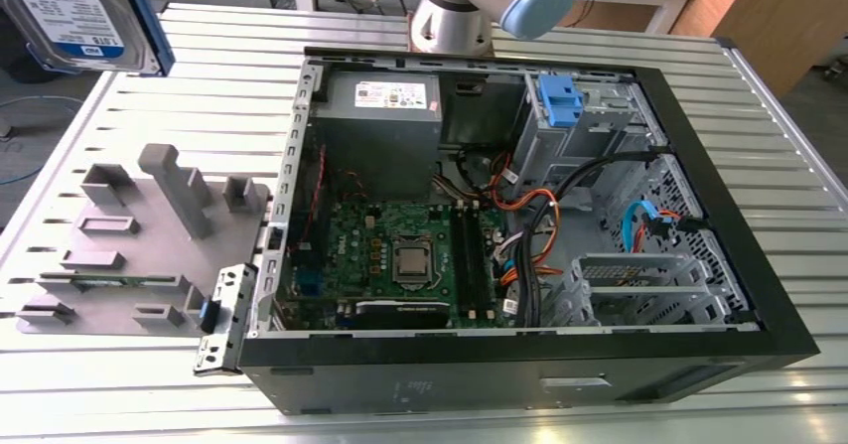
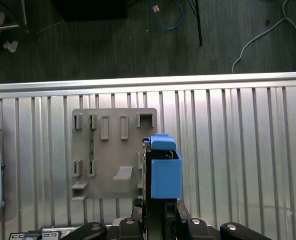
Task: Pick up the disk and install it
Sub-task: 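Pick up the disk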
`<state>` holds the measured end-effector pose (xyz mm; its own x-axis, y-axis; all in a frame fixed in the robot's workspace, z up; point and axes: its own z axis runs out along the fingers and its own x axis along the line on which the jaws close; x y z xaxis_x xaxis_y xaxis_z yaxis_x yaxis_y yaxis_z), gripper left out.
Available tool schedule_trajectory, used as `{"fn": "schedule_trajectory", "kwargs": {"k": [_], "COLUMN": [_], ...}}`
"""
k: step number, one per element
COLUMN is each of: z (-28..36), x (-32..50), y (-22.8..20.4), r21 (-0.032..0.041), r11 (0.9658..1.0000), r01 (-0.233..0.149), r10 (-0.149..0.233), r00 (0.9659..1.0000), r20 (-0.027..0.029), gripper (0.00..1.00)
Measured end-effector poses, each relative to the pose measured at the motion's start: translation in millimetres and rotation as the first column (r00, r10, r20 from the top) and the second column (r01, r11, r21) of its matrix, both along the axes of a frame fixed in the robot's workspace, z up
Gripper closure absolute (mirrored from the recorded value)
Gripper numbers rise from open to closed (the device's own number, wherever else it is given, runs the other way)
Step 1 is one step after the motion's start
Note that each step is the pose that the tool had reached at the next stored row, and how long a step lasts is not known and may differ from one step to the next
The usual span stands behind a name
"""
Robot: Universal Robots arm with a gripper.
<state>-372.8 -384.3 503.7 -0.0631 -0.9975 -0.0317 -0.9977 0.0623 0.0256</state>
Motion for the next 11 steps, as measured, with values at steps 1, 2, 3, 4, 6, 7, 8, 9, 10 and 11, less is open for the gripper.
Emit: {"fn": "schedule_trajectory", "kwargs": {"k": [1, 2, 3, 4, 6, 7, 8, 9, 10, 11], "z": [0.0, 0.0, 0.0, 0.0, 0.0, 0.0, 0.0, 0.0, 0.0, 0.0], "x": [0.6, 1.2, 1.8, 2.6, 4.3, 5.0, 5.8, 6.8, 7.7, 8.3], "y": [0.0, 0.0, 0.0, 0.1, 0.2, 0.2, 0.2, 0.2, 0.3, 0.3], "r21": [0.0, 0.0, 0.0, 0.0, 0.0, 0.0, 0.0, 0.0, 0.0, 0.0], "r11": [1.0, 1.0, 1.0, 1.0, 1.0, 1.0, 1.0, 1.0, 1.0, 1.0], "r01": [0.0, 0.0, 0.0, 0.0, 0.0, 0.0, 0.0, 0.0, 0.0, 0.0], "r10": [0.0, 0.0, 0.0, 0.0, 0.0, 0.0, 0.0, 0.0, 0.0, 0.0], "r00": [1.0, 1.0, 1.0, 1.0, 1.0, 1.0, 1.0, 1.0, 1.0, 1.0], "r20": [0.0, 0.0, 0.0, 0.0, -0.0001, 0.0, 0.0, 0.0, 0.0, 0.0], "gripper": [0.65, 0.65, 0.65, 0.65, 0.65, 0.65, 0.65, 0.65, 0.65, 0.65]}}
